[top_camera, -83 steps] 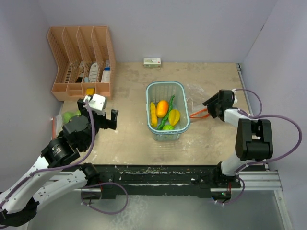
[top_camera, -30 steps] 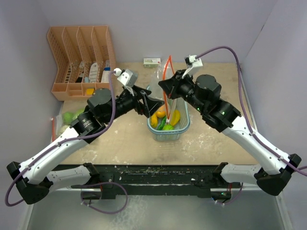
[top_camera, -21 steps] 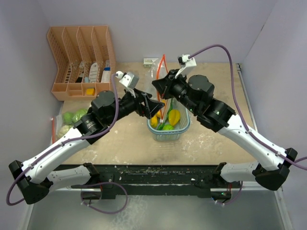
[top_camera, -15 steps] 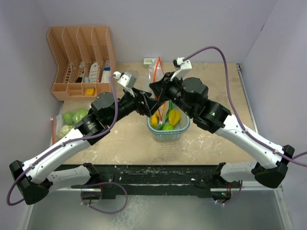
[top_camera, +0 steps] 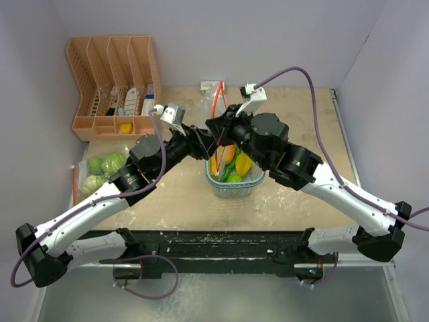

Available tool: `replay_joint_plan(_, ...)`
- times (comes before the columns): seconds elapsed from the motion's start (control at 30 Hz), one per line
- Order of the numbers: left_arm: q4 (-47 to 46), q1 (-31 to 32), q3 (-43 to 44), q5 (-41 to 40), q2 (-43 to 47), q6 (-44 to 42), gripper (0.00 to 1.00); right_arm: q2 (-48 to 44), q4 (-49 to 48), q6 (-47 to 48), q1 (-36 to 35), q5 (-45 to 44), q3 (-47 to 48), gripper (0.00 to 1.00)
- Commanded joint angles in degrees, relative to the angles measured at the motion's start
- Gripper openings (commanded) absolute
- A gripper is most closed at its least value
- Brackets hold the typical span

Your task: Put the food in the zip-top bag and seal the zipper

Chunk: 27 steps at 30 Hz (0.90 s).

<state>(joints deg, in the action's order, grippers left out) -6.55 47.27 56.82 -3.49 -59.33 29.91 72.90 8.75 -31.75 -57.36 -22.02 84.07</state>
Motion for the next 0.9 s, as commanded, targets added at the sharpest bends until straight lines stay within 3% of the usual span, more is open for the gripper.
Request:
replay_joint_plan(0.0, -7.2, -0.1, -1.0, -1.4, 0.5, 2.0, 0.63, -0.4, -0.6, -2.4, -1.5, -3.6, 2.3, 0.0)
replay_joint_plan(0.2, -9.0, -0.1, -1.2, 0.6, -0.8, 1.7, 0.36, -0.6, -0.9, -3.5, -2.4, -4.3, 1.8, 0.0)
replay_joint_plan(0.23, -9.2, -0.1, -1.1, 0.8, -0.7, 1.5, 0.25, -0.7, -0.9, -3.6, -2.5, -4.4, 1.7, 0.0)
replay_joint_plan(0.27, -9.3, -0.1, -1.0, 0.9, -0.6, 1.3, 0.04, -0.8, -0.9, -3.6, -2.5, -4.4, 1.6, 0.0)
replay_joint_plan(0.3, -8.8, -0.1, -0.8, 0.5, -0.5, 1.5, 0.0, -1.0, -0.9, -3.6, -2.5, -4.4, 1.5, 0.0)
replay_joint_plan(0.47, -2.6, -0.1, 0.3, -4.0, 0.8, 0.7, 0.0, -2.4, 0.5, -3.4, -2.6, -4.6, 1.6, 0.0)
replay_joint_plan(0.5, -1.0, -0.1, 0.4, -5.6, 1.3, 0.4, 0.0, -3.2, 0.7, -3.2, -2.6, -4.5, 1.5, 0.04)
replay_joint_plan(0.6, 2.7, -0.1, 0.2, -10.2, 3.7, -0.7, 0.0, -6.5, 1.2, -2.6, -2.6, -4.2, 0.7, 0.29)
replay_joint_plan(0.7, 5.7, -0.1, -0.3, -14.2, 6.5, -1.2, 0.0, -9.5, 1.4, -1.9, -2.7, -3.5, -0.2, 0.43)
replay_joint_plan(0.87, 7.4, -0.1, -0.8, -17.3, 9.6, -1.8, 0.0, -8.1, 7.3, -0.8, -2.7, -3.9, 2.4, 0.45)
